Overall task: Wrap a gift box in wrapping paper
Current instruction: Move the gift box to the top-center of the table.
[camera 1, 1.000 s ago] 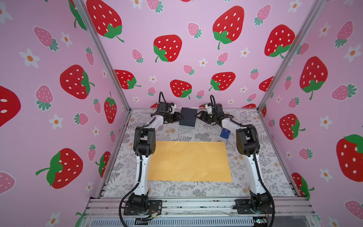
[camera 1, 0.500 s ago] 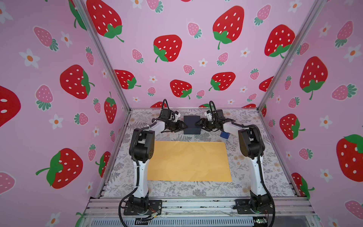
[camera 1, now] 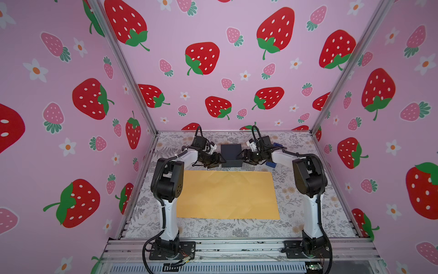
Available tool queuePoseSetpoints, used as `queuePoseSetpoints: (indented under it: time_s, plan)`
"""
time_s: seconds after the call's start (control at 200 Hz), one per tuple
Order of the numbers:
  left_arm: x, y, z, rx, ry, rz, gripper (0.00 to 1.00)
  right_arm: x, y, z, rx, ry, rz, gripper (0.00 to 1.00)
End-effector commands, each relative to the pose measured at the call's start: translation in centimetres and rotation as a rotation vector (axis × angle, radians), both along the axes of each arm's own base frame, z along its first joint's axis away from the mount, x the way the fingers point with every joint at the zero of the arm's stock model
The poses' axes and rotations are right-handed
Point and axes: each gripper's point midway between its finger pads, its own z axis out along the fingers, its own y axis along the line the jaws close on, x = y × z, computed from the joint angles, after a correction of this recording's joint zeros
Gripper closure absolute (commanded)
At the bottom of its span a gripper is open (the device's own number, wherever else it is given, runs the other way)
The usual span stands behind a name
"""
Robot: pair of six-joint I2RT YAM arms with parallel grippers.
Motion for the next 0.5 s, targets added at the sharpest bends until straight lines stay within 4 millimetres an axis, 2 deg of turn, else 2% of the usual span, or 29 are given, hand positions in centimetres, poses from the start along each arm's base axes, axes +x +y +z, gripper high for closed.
queuePoseSetpoints:
  time_s: [0.0,0.17,0.29,0.345,0.415,0.495]
  plan:
    - [1.6,0.8,1.4,0.008,-0.021,0.033,0.31,0.3,-0.4,-0.6,0.003,0.019,0.005,0.26]
    - [2.5,0.2,1.9,-0.053,-0.034,0.045,0.24,0.4,-1.6,-0.2,0.063,0.021,-0.031,0.41]
    - [3.5,-0.5,2.6,-0.124,-0.055,0.059,0.19,0.1,-1.8,-0.3,0.083,0.031,-0.029,0.48]
    - [4.1,-1.1,3.3,-0.19,-0.065,0.064,0.18,0.0,-2.0,-0.5,0.09,0.04,-0.033,0.56]
    - [4.8,-1.3,3.1,-0.215,-0.055,0.085,0.16,-0.1,-2.2,-0.6,0.106,0.049,-0.037,0.64]
    - [5.3,-1.0,2.3,-0.182,-0.045,0.108,0.04,0.0,-2.6,-0.7,0.11,0.053,-0.048,0.69]
